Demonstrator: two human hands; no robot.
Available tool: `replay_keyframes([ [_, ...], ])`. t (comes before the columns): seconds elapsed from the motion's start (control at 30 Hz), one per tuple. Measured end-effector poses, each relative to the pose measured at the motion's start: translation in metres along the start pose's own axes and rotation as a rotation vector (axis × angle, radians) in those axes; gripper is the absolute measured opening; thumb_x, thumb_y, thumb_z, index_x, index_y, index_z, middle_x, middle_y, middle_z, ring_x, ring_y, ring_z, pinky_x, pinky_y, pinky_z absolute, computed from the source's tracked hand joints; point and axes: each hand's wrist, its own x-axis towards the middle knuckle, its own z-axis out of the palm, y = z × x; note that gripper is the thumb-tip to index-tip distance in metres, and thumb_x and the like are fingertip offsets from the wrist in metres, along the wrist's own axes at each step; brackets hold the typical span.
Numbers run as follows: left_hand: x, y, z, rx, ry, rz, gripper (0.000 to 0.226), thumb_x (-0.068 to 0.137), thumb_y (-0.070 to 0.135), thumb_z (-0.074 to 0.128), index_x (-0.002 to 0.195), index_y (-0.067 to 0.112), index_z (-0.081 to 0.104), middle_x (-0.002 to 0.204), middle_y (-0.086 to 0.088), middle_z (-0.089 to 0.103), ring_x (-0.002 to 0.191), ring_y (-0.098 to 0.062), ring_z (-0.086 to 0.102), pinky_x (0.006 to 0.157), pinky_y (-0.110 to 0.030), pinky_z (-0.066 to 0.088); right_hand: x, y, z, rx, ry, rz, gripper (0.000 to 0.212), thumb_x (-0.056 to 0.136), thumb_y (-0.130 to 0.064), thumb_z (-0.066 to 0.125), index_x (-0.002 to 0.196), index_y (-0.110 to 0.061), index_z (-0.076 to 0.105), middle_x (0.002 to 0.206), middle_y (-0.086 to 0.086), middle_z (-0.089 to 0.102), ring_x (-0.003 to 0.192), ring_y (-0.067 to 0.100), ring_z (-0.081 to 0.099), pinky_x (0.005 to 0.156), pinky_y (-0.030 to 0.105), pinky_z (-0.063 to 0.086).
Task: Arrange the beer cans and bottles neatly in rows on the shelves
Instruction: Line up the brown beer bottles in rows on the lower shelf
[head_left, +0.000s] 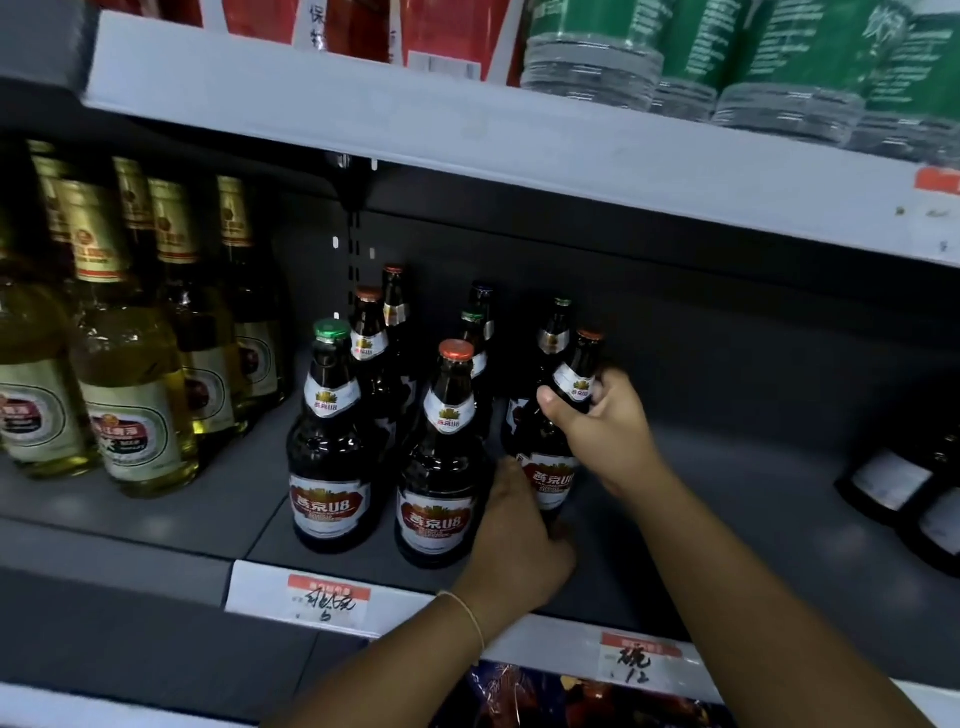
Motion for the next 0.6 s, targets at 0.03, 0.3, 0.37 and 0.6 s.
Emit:
replay_keyframes([
  [0.03,0.000,-0.001,0.002,0.014,-0.004,0.007,0.087,0.086,0.021,0.058,0.152,0.004,0.005,0.160,-0.010,0.015,0.148,-0.018,0.013,0.120,-0.027,0.014,0.000,0.002,0.002,0.000,0.008,0.000,0.049,0.067,-0.040,0.083,0.106,-0.026,0.056,0.107,-0.001,0.074,0.100,0.017,0.072,0.091,0.049,0.058],
  [0.3,0.003,-0.008,0.005,0.042,-0.010,0.023,0.094,0.075,0.034,0.049,0.153,0.009,0.004,0.159,-0.009,0.018,0.147,-0.018,0.015,0.121,-0.031,0.016,0.006,0.004,0.010,-0.055,0.034,-0.037,0.055,0.063,-0.051,0.082,0.108,-0.029,0.060,0.103,-0.009,0.075,0.097,0.010,0.072,0.088,0.043,0.059],
  [0.37,0.003,-0.008,0.004,0.025,-0.026,0.017,0.095,0.078,0.030,0.054,0.153,0.010,0.000,0.158,-0.008,0.020,0.146,-0.018,0.018,0.119,-0.032,0.021,0.006,0.005,0.012,-0.080,0.028,-0.053,0.054,0.064,-0.049,0.084,0.109,-0.029,0.061,0.104,-0.011,0.075,0.098,0.008,0.071,0.089,0.042,0.059],
  [0.6,0.001,-0.011,0.001,0.019,-0.002,0.065,0.098,0.073,0.036,0.050,0.153,0.012,0.000,0.156,-0.006,0.024,0.145,-0.015,0.021,0.118,-0.030,0.022,0.008,0.007,0.005,-0.148,-0.036,-0.090,0.032,0.081,-0.032,0.081,0.107,-0.026,0.064,0.107,-0.012,0.072,0.104,0.000,0.066,0.101,0.034,0.052],
])
